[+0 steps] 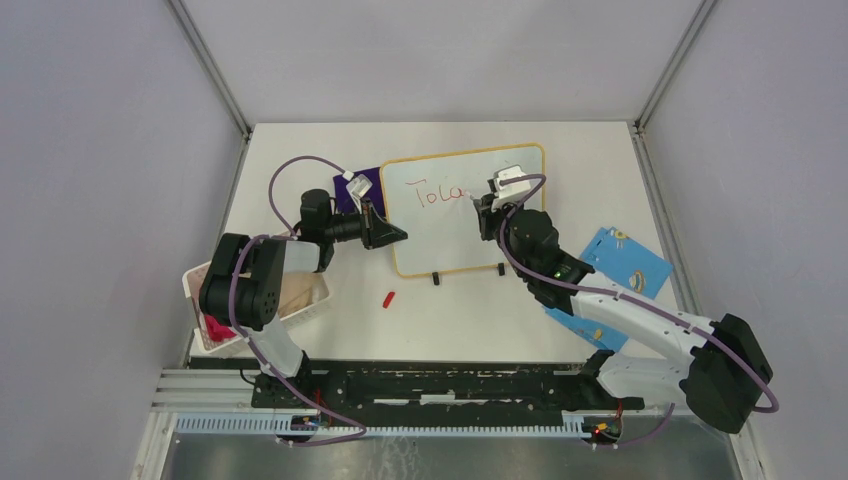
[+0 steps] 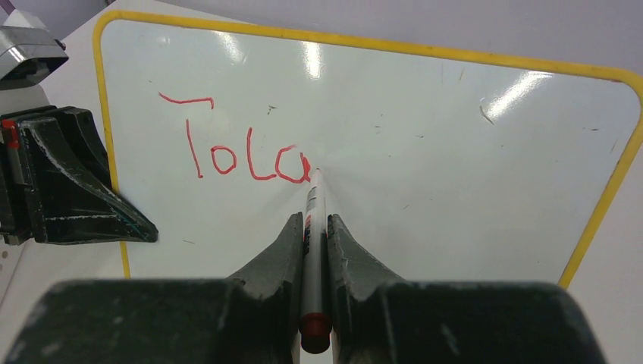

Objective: Write a sentence on the whiteboard

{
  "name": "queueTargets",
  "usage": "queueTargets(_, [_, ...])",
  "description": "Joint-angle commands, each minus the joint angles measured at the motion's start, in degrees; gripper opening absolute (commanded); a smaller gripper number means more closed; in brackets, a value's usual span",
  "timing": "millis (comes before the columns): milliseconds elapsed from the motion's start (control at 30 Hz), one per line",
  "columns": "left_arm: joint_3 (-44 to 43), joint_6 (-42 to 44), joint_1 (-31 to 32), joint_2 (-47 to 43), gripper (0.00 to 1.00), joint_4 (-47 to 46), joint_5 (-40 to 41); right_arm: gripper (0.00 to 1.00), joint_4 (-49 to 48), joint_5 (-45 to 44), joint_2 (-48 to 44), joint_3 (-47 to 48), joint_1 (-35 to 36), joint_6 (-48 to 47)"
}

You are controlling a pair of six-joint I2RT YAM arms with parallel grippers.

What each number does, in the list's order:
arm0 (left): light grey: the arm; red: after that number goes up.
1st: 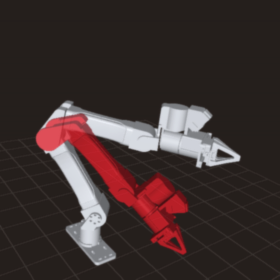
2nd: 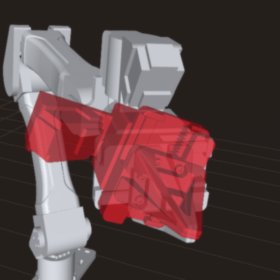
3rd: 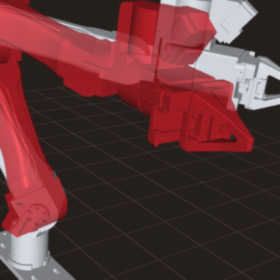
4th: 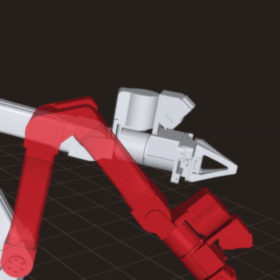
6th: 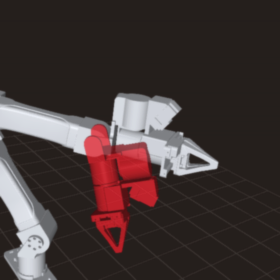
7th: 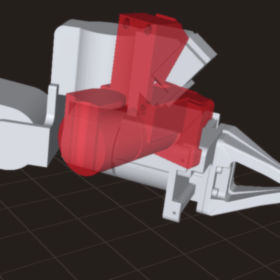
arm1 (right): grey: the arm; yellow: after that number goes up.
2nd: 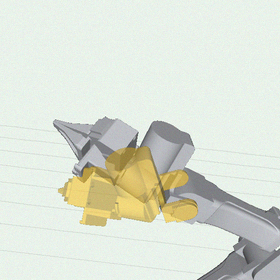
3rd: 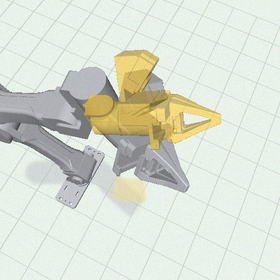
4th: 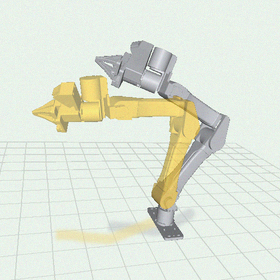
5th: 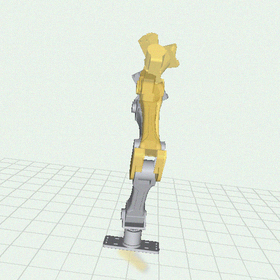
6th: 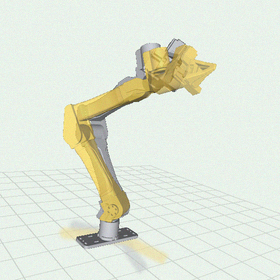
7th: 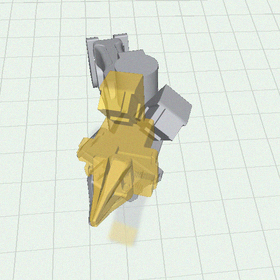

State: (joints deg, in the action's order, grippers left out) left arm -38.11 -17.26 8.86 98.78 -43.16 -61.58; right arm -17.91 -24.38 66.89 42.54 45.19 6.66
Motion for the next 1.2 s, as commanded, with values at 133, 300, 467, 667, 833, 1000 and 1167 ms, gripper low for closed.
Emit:
queueTargets(133, [-0.84, 4.56, -0.15, -0.3, 0.02, 2.34, 4.18, 0.0, -1.82, -0.55, 0.4, 4.28, -0.37, -0.66])
queueTargets(300, [-0.79, 4.62, -0.09, -0.34, 0.02, 2.31, 4.16, 0.0, -1.9, -0.51, 1.42, 4.65, -0.64, -0.76])
queueTargets(467, [-0.74, 4.68, -0.07, -0.28, 0.02, 2.3, 4.16, 0.0, -1.78, -0.77, 2.31, 4.31, -1.12, -0.71])
queueTargets(667, [-0.75, 4.74, -0.07, -0.44, 0.02, 2.32, 4.15, 0.0, -1.87, -0.92, 2.46, 3.03, -1.39, -0.16])
queueTargets(833, [-0.88, 4.87, -0.07, -0.45, 0.02, 2.75, 4.31, 0.0, -1.96, -1.27, 1.71, 1.17, -1.54, 0.12])
queueTargets(1000, [-0.91, 4.94, 0.01, -0.51, 0.02, 2.8, 4.36, 0.0, -1.79, -1.38, 1.23, 0.01, -1.52, 0.78])
queueTargets(1167, [-0.79, 5.33, 0.01, -0.61, 0.02, 3.21, 4.42, 0.0, -1.59, -1.49, 0.62, -0.87, -1.55, 0.88])
